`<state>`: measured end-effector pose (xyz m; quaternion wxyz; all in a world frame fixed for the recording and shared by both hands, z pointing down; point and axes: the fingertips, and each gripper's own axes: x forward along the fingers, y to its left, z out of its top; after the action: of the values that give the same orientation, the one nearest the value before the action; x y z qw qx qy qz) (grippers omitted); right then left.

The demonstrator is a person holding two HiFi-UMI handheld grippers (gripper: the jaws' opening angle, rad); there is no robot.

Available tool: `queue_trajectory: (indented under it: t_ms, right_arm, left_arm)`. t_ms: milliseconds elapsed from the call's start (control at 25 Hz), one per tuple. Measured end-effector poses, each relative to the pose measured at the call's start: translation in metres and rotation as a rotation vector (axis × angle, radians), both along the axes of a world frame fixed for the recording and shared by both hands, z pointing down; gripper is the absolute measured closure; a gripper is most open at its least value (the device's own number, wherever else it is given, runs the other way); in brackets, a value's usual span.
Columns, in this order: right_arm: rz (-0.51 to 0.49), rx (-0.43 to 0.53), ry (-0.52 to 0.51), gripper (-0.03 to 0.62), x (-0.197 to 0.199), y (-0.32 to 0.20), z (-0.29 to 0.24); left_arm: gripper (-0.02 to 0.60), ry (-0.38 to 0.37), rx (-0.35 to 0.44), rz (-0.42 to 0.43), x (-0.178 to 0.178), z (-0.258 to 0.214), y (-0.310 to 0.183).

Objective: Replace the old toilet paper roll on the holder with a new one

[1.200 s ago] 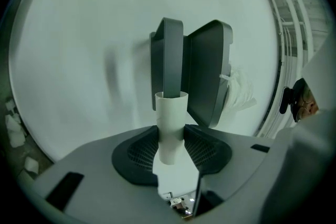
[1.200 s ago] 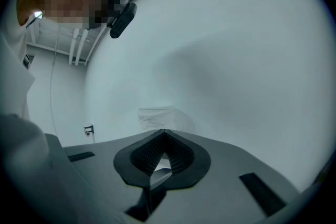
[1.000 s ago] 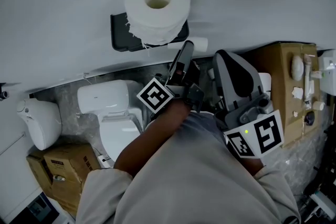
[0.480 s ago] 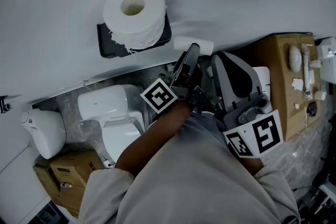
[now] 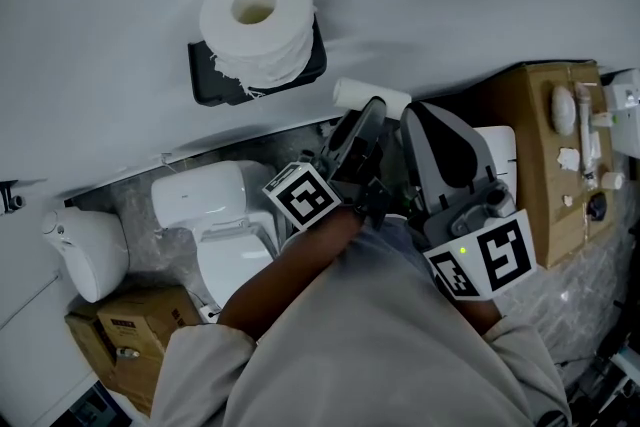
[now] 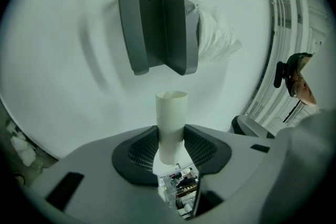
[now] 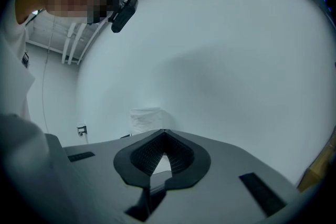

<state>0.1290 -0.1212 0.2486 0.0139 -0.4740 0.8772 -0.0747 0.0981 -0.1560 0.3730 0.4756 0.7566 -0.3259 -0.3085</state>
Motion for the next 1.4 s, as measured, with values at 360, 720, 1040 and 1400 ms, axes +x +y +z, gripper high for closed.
queue_trajectory:
  t_ms: [360,720,1040,1400]
  right_arm:
    - [-0.079,0.001,0.001,0.579,-0.035,0.005,0.001]
    - [-0.145,0.003,0.006,0.579,-0.050,0.003,0.007]
    - [-0.163,0.014,0.008,0.579,-0.095,0.012,0.003]
    - [-0.168,0.019,0.009,0.579,-0.119,0.009,0.007]
  left_arm:
    - [0.422,-0.061,0.029,-0.082,-0.049,-0.006,0.018]
    - [0.422,-0.110,0.055,-0.189,-0.092,-0.020,0.027]
    - [0.422,-0.158,0.101,-0.221,-0.148,-0.041,0.046]
    - [0.422,-0.182,0.111,-0.243,-0.183,-0.050,0.048]
